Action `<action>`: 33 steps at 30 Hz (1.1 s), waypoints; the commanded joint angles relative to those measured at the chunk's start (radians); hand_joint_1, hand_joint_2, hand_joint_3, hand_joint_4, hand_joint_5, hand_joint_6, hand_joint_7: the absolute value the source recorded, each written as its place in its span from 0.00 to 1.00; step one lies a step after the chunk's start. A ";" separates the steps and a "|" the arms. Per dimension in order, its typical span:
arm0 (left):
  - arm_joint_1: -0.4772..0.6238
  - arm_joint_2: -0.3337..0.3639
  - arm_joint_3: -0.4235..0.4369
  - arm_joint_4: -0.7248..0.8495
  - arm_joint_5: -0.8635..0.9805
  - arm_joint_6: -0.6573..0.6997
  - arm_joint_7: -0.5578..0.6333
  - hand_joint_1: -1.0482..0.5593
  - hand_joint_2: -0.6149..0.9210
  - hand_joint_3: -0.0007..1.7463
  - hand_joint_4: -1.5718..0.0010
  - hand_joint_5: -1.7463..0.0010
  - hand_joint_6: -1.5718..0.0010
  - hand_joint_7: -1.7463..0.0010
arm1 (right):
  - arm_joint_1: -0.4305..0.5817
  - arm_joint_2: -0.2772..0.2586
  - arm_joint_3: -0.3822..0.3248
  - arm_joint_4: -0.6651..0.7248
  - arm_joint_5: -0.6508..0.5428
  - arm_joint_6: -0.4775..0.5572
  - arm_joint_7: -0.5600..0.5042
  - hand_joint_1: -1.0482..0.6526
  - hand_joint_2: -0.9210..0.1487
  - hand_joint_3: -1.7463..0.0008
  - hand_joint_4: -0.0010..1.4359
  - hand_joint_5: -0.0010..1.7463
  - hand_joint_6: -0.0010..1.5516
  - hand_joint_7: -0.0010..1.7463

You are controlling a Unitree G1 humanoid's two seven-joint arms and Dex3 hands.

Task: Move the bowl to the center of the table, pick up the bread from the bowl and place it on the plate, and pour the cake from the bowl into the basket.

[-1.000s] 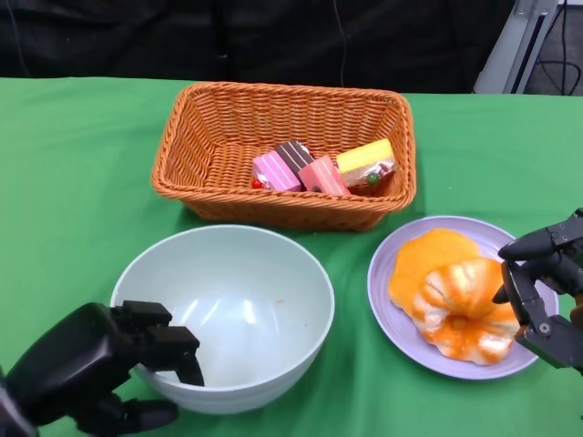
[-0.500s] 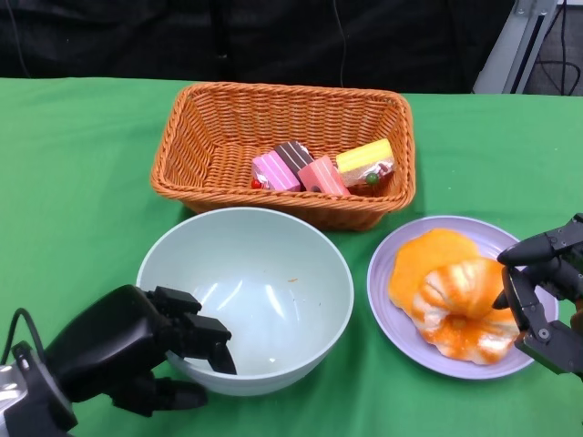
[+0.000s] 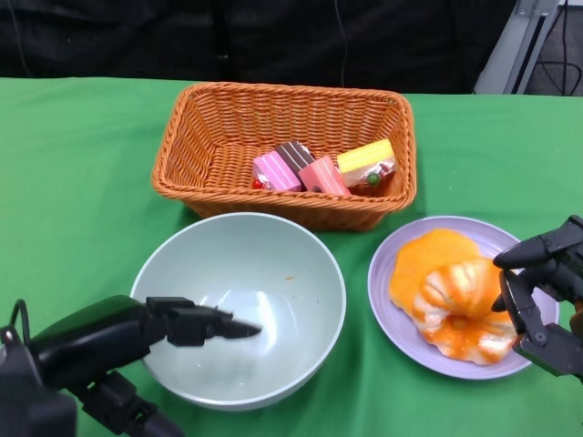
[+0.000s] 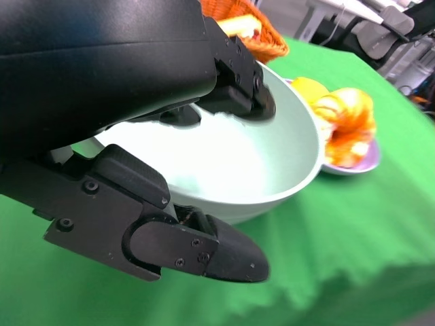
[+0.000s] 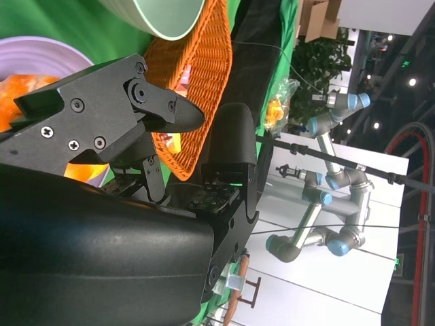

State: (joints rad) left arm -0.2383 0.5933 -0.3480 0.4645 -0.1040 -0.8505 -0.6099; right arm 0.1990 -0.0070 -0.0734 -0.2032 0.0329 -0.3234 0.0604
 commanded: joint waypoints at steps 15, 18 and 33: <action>0.110 -0.179 0.324 -0.258 -0.652 0.876 -0.343 0.00 1.00 0.29 0.85 0.95 0.85 0.97 | -0.008 -0.003 -0.009 0.005 0.008 0.000 -0.013 0.56 0.28 0.51 0.48 0.90 0.42 0.71; 0.125 -0.235 0.376 -0.276 -0.635 0.875 -0.292 0.03 1.00 0.27 0.82 0.94 0.83 0.97 | 0.000 -0.003 0.002 -0.006 0.004 0.007 -0.010 0.56 0.28 0.51 0.48 0.90 0.42 0.71; 0.172 -0.434 0.507 -0.372 -0.555 0.861 -0.069 0.55 1.00 0.15 0.43 0.67 0.36 0.93 | 0.039 0.002 0.080 -0.072 -0.005 0.022 0.005 0.52 0.25 0.57 0.50 0.86 0.44 0.70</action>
State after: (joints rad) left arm -0.0710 0.1528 0.1409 0.0984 -0.6727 0.0261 -0.6822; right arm 0.2244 -0.0036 0.0070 -0.2514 0.0264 -0.3111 0.0648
